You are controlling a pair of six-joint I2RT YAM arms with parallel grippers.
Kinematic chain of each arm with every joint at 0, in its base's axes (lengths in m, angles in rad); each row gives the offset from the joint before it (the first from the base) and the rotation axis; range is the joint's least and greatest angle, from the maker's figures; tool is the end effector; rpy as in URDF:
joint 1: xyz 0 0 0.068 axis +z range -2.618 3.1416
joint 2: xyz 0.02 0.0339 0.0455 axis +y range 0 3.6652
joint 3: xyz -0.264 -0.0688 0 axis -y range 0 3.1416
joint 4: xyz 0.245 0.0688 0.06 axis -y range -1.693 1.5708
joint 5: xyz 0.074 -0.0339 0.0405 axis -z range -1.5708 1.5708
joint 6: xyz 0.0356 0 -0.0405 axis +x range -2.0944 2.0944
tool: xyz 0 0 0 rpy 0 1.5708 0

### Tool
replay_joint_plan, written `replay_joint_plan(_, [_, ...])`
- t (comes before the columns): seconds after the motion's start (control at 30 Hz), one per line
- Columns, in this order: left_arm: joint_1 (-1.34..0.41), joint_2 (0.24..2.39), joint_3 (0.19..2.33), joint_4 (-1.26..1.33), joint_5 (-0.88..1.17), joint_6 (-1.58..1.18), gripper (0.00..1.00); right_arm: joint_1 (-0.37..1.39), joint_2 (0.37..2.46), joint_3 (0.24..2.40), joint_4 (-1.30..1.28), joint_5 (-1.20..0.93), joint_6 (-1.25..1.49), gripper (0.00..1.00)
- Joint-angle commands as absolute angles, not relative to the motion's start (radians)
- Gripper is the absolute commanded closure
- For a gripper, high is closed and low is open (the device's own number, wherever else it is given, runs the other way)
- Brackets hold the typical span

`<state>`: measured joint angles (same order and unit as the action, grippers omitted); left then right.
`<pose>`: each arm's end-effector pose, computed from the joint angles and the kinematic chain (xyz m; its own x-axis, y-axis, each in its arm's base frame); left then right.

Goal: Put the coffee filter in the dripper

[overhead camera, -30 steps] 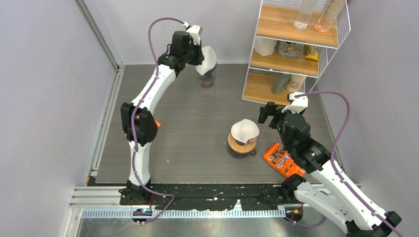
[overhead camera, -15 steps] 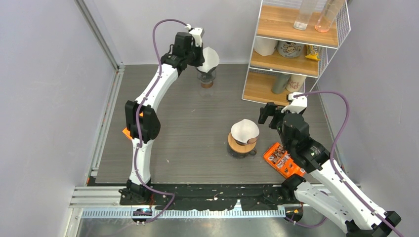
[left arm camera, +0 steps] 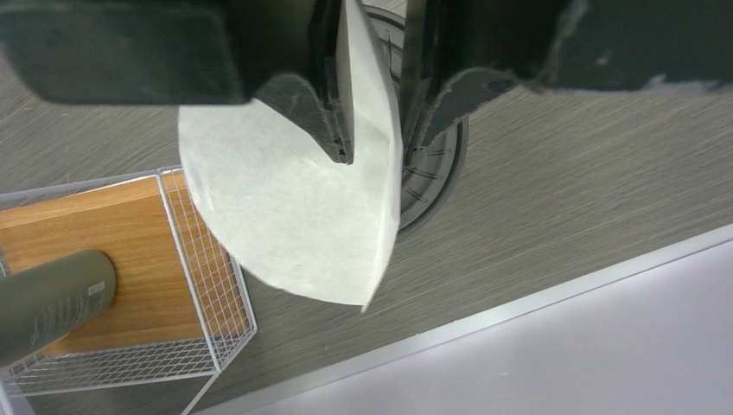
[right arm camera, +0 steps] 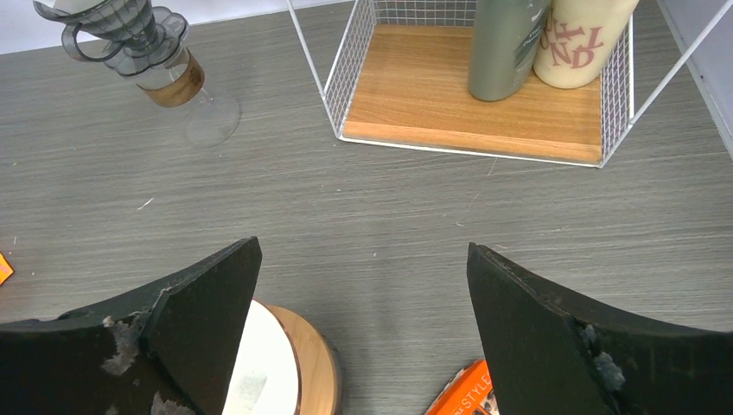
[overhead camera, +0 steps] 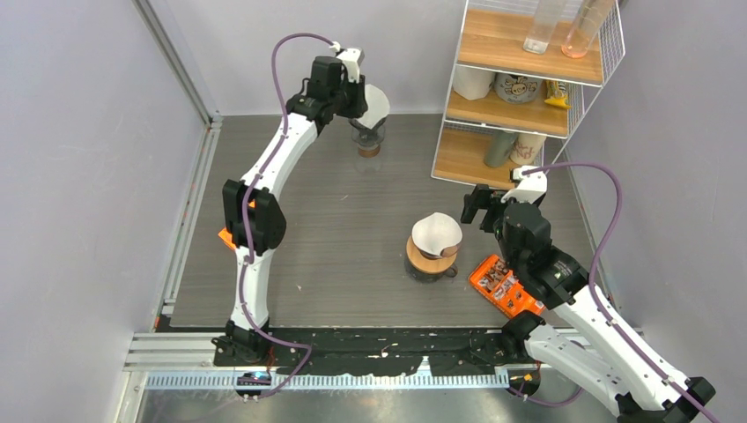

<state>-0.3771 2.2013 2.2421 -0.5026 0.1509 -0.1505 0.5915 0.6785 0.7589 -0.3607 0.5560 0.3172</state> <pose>0.4775 -0.1949 0.3480 -0.4829 0.0318 -0.8751 0.4215 0.8844 -0.2005 0.1383 0.0703 0.3298 -0.2346 0.1616 -0.9586 0.0217 0.9867 0.1610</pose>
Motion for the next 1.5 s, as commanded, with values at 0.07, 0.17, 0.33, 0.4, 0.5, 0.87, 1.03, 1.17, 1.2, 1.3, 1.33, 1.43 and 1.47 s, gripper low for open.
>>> replay_joint_plan(0.07, [-0.371,2.161,2.286,-0.499,0.174,-0.179,0.62,0.586,0.668,0.791,-0.346,0.548,0.317,0.05])
replay_joint_plan(0.17, [-0.371,2.142,2.284,-0.503,0.165,-0.181,0.51,0.586,0.669,0.794,-0.347,0.542,0.313,0.05])
replay_joint_plan(0.33, [-0.373,2.083,2.247,-0.487,0.144,-0.181,0.39,0.586,0.663,0.793,-0.346,0.540,0.310,0.05])
replay_joint_plan(0.4, [-0.373,2.058,2.231,-0.479,0.137,-0.184,0.35,0.586,0.663,0.792,-0.347,0.540,0.310,0.04])
replay_joint_plan(0.5, [-0.373,2.017,2.197,-0.459,0.135,-0.186,0.19,0.586,0.660,0.791,-0.346,0.540,0.311,0.04])
replay_joint_plan(0.87, [-0.379,1.955,2.140,-0.382,0.232,-0.245,0.00,0.586,0.656,0.786,-0.347,0.543,0.308,0.05])
replay_joint_plan(1.03, [-0.386,2.012,2.190,-0.389,0.231,-0.295,0.10,0.586,0.650,0.780,-0.347,0.545,0.308,0.05])
replay_joint_plan(1.17, [-0.394,2.079,2.232,-0.394,0.207,-0.330,0.32,0.586,0.649,0.775,-0.352,0.542,0.309,0.05])
replay_joint_plan(1.2, [-0.396,2.098,2.252,-0.405,0.191,-0.334,0.38,0.586,0.650,0.775,-0.354,0.540,0.309,0.04])
replay_joint_plan(1.3, [-0.403,2.149,2.292,-0.435,0.136,-0.348,0.54,0.586,0.648,0.772,-0.360,0.546,0.311,0.05])
replay_joint_plan(1.33, [-0.405,2.162,2.299,-0.441,0.121,-0.351,0.59,0.586,0.649,0.771,-0.360,0.547,0.312,0.05])
replay_joint_plan(1.43, [-0.409,2.195,2.321,-0.461,0.083,-0.356,0.68,0.586,0.649,0.770,-0.362,0.544,0.305,0.04])
replay_joint_plan(1.47, [-0.412,2.203,2.322,-0.465,0.065,-0.356,0.70,0.586,0.650,0.770,-0.362,0.543,0.305,0.05])
